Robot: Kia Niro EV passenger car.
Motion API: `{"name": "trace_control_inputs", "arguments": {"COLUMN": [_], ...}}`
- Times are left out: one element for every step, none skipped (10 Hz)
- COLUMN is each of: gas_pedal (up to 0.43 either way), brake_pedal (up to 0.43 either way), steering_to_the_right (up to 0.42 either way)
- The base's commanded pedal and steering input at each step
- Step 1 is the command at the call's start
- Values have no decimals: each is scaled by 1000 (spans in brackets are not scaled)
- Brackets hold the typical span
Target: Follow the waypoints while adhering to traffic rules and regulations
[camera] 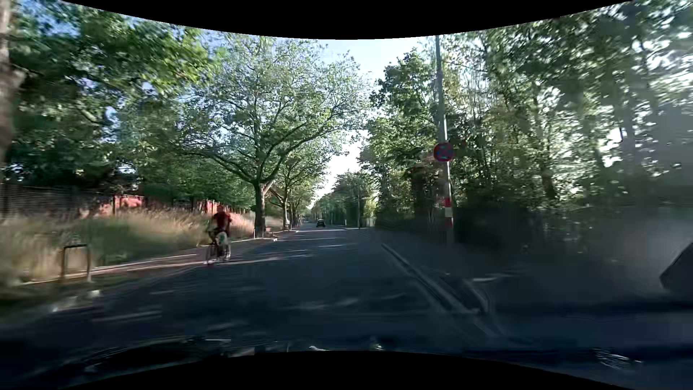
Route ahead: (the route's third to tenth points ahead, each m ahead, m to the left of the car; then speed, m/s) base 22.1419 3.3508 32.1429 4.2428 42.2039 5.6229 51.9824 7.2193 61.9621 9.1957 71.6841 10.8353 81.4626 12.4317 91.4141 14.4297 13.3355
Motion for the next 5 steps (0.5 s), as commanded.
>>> {"name": "trace_control_inputs", "arguments": {"gas_pedal": [87, 87, 87, 87, 98], "brake_pedal": [0, 0, 0, 0, 0], "steering_to_the_right": [-12, -13, -12, -13, -13]}}
